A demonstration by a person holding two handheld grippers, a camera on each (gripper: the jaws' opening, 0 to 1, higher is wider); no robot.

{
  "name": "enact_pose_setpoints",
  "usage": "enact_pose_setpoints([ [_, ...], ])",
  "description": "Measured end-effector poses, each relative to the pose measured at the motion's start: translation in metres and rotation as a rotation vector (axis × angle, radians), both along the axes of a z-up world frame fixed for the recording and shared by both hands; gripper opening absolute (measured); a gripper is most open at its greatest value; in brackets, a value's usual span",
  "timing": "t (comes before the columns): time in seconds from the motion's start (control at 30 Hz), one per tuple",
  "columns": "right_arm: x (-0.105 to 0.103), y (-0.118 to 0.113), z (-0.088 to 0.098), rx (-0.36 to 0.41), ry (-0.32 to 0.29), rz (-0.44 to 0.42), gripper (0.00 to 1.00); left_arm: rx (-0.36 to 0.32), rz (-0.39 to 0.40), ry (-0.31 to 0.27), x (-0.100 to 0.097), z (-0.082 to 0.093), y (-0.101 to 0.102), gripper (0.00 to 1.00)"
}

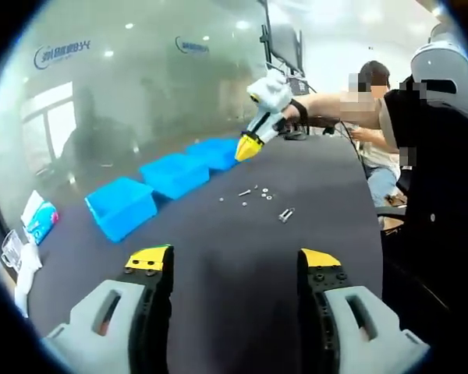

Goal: Sort the screws, nuts, and washers into the corresponding bins

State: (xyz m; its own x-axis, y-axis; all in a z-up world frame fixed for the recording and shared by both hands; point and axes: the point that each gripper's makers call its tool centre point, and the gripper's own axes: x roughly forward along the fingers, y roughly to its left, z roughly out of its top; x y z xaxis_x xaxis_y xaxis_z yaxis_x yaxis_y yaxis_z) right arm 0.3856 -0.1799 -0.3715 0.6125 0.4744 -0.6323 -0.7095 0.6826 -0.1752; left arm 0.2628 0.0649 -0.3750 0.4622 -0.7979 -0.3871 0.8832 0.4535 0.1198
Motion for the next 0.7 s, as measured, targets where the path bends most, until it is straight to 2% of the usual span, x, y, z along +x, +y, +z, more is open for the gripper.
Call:
enact_pose_setpoints([
  [0.1,0.017,-0.015,0.015,0.011,-0.024,-0.04,0.01,-0.003,0.001,0.001,0.001,0.0,0.0,0.63],
  [0.27,0.048,-0.039,0.018,-0.022,-0.025,-0.09,0.01,-0.008,0.004,0.005,-0.001,-0.001,0.001,0.62],
  [0.43,0.077,-0.061,0.01,-0.047,-0.007,-0.138,0.01,-0.007,0.013,0.012,-0.002,-0.004,0.004,0.62],
  [0.7,0.102,-0.081,-0.015,-0.07,0.039,-0.187,0.01,0.005,0.034,0.007,0.0,-0.003,0.012,0.62],
])
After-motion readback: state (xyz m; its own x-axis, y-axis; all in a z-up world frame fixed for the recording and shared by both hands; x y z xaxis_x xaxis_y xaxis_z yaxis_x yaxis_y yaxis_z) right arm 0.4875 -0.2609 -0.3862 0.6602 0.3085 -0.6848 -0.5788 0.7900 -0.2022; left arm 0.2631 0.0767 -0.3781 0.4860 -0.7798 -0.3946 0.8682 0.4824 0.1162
